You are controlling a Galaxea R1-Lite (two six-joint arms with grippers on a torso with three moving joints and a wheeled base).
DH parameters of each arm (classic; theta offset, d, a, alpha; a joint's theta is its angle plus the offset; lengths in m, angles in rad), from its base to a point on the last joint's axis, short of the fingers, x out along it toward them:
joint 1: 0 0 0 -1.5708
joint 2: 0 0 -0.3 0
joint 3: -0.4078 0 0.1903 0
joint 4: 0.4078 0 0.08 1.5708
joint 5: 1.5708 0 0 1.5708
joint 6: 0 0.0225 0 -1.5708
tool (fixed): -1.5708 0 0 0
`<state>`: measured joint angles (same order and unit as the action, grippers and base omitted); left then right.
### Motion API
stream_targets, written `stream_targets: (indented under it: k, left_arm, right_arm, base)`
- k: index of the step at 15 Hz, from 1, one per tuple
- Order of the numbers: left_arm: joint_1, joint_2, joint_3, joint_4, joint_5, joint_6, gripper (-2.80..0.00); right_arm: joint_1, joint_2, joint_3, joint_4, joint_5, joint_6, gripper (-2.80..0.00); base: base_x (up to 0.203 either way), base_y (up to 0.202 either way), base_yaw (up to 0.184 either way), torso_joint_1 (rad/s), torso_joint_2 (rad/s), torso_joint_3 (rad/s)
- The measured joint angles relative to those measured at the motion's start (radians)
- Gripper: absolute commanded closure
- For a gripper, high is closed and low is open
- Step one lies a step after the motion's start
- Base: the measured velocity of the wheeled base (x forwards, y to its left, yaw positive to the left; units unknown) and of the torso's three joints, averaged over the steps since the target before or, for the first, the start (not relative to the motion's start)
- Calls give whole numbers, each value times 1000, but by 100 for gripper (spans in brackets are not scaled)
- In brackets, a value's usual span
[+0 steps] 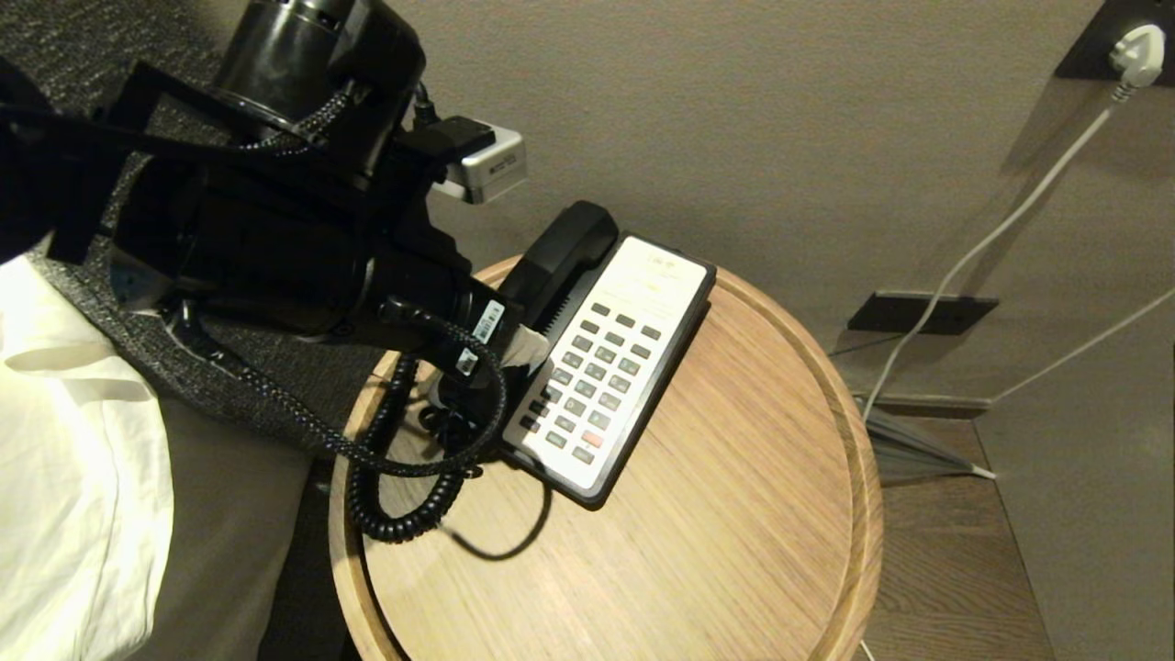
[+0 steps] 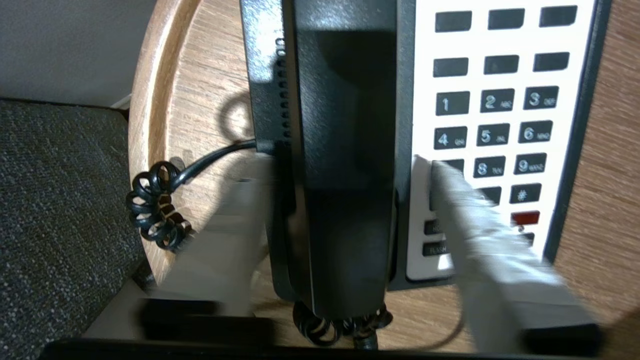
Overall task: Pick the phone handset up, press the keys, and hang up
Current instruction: Pick up the desk phone handset
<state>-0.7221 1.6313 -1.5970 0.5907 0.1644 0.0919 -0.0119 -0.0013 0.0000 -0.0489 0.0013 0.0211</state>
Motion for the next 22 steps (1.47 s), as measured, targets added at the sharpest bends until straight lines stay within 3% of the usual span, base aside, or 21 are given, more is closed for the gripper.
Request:
stream_targets:
  k: [22]
  left_arm:
    - [2, -75, 12, -6, 16, -8, 0]
  right_arm:
    - [0, 0, 0, 0, 0, 0, 0]
  base:
    - [0, 0, 0, 0, 0, 0]
